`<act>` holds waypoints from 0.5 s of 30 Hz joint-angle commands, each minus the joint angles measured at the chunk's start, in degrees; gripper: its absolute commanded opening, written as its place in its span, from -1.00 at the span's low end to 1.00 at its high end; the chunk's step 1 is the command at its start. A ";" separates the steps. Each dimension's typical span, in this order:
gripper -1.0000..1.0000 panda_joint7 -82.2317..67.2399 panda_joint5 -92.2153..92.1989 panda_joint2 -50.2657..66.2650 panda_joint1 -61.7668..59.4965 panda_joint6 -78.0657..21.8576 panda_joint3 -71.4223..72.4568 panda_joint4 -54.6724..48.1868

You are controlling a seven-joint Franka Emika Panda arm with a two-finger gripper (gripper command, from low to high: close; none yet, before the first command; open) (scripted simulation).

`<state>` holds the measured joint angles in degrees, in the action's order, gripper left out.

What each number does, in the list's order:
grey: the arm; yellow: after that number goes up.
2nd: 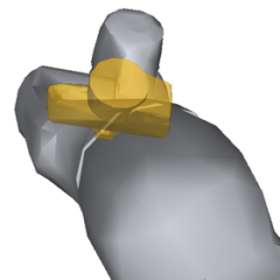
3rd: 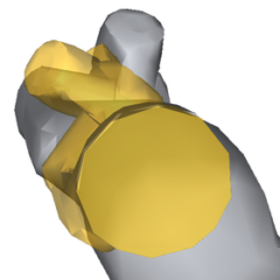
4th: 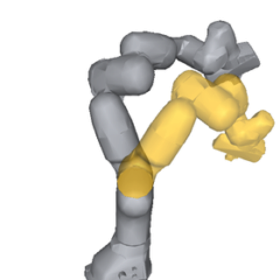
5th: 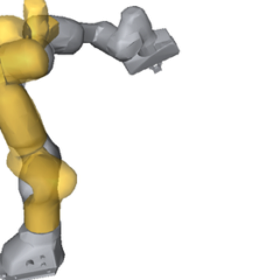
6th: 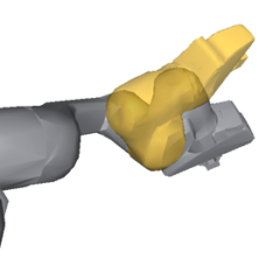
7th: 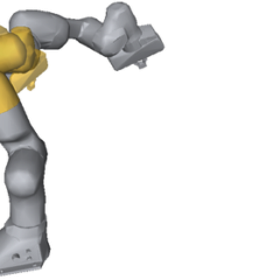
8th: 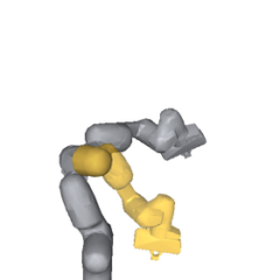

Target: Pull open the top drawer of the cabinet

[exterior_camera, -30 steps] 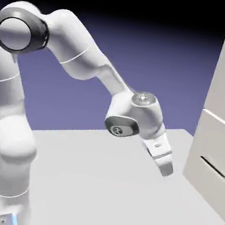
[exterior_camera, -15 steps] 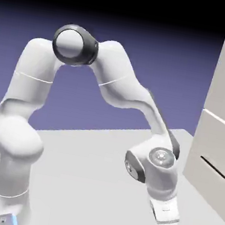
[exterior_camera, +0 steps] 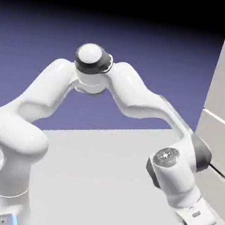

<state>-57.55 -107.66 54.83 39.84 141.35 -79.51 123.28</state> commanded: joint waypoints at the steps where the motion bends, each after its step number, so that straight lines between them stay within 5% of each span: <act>1: 0.00 -2.32 -2.50 2.03 0.91 -0.76 -1.84 -0.87; 15: 0.00 -34.72 -37.38 30.38 13.59 -11.34 -27.61 -13.10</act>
<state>-92.27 -145.04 85.20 53.43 130.01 -107.12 110.18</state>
